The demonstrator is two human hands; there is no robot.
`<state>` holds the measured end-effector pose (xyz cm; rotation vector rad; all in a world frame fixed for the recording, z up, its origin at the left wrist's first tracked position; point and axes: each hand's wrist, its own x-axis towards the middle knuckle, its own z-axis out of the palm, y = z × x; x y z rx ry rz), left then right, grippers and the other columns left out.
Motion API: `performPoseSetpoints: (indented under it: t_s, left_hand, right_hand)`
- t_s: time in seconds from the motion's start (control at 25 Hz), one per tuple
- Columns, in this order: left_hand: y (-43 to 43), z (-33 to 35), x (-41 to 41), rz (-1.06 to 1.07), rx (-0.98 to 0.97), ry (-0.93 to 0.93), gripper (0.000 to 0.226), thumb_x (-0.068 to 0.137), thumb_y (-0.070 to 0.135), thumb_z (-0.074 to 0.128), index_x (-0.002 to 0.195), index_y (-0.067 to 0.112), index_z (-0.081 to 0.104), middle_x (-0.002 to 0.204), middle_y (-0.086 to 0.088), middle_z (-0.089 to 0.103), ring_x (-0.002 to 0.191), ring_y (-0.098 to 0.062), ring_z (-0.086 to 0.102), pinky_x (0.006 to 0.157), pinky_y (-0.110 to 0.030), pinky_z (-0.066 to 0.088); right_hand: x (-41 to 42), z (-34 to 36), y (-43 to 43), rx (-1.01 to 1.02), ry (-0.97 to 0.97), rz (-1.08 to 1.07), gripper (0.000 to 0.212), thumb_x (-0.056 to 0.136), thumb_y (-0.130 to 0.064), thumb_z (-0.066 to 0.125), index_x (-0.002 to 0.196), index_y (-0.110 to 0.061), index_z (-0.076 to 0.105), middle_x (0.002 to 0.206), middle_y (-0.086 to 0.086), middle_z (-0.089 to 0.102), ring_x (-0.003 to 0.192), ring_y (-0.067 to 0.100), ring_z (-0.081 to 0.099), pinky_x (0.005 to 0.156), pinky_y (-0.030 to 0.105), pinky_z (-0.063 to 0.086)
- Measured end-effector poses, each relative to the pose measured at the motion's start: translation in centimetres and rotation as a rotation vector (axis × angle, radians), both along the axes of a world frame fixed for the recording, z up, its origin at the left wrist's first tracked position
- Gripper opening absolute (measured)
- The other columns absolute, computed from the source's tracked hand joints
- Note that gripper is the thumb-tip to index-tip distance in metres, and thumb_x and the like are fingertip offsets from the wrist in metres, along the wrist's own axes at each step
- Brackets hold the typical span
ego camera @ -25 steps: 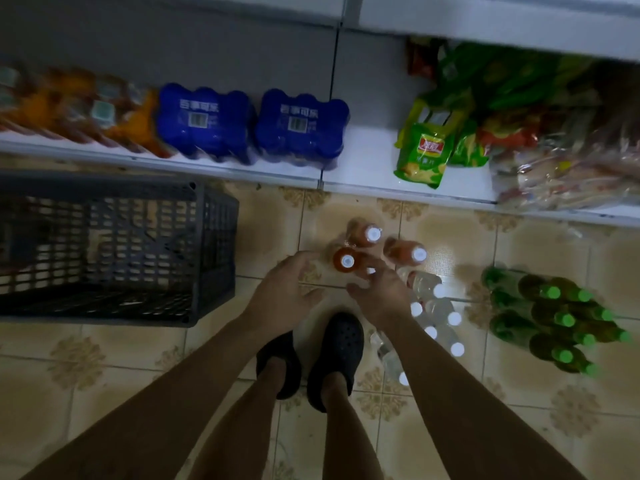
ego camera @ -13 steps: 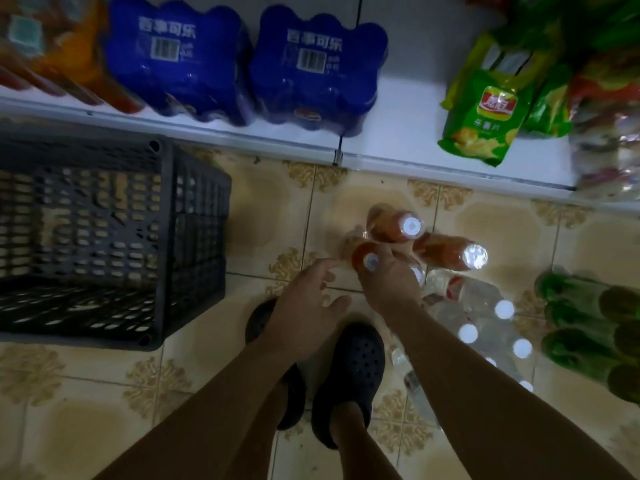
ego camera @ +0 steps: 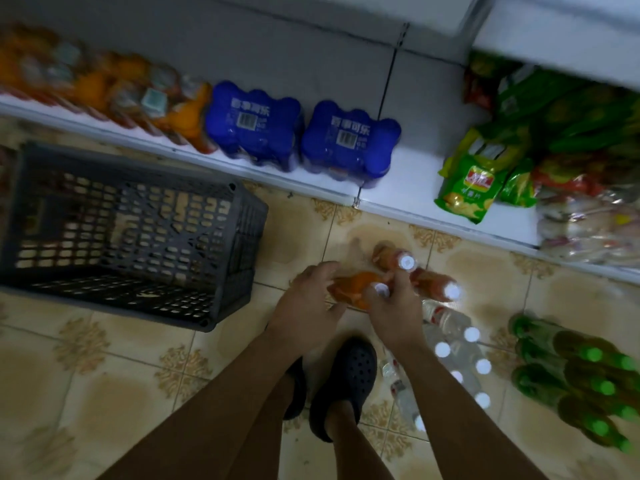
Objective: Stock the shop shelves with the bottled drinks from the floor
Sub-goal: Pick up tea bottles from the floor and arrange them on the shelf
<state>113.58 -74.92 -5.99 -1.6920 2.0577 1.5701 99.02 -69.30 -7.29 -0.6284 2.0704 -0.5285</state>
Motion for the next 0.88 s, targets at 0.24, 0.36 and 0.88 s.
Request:
performPoseSetpoints:
  t_s: [0.24, 0.36, 0.88]
  left_hand:
    - [-1.0, 14.2, 1.3, 0.03, -0.132, 0.039, 0.073, 0.078, 0.021, 0.075, 0.133, 0.046, 0.036, 0.134, 0.009, 0.044, 0.122, -0.013, 0.042, 0.095, -0.025, 0.038]
    - [-1.0, 21.2, 2.1, 0.036, -0.222, 0.013, 0.085, 0.075, 0.026, 0.079, 0.144, 0.03, 0.032, 0.143, 0.004, 0.038, 0.127, -0.014, 0.037, 0.105, -0.032, 0.039]
    - [2.4, 46.3, 3.5, 0.116, -0.558, 0.229, 0.078, 0.056, 0.055, 0.078, 0.123, 0.046, 0.039, 0.125, 0.02, 0.044, 0.115, -0.009, 0.047, 0.097, -0.044, 0.046]
  right_hand:
    - [1.4, 16.6, -2.0, -0.204, -0.166, -0.186, 0.018, 0.082, -0.032, 0.07, 0.099, -0.032, 0.064, 0.085, -0.01, 0.069, 0.077, 0.004, 0.064, 0.069, 0.027, 0.05]
    - [2.1, 25.3, -2.6, -0.295, -0.275, -0.25, 0.011, 0.082, -0.027, 0.072, 0.09, -0.031, 0.066, 0.072, -0.003, 0.071, 0.061, 0.011, 0.064, 0.055, 0.025, 0.047]
    - [3.4, 53.7, 1.0, -0.539, -0.287, 0.062, 0.003, 0.088, -0.03, 0.067, 0.09, -0.032, 0.069, 0.057, -0.002, 0.064, 0.038, 0.006, 0.05, 0.044, 0.019, 0.039]
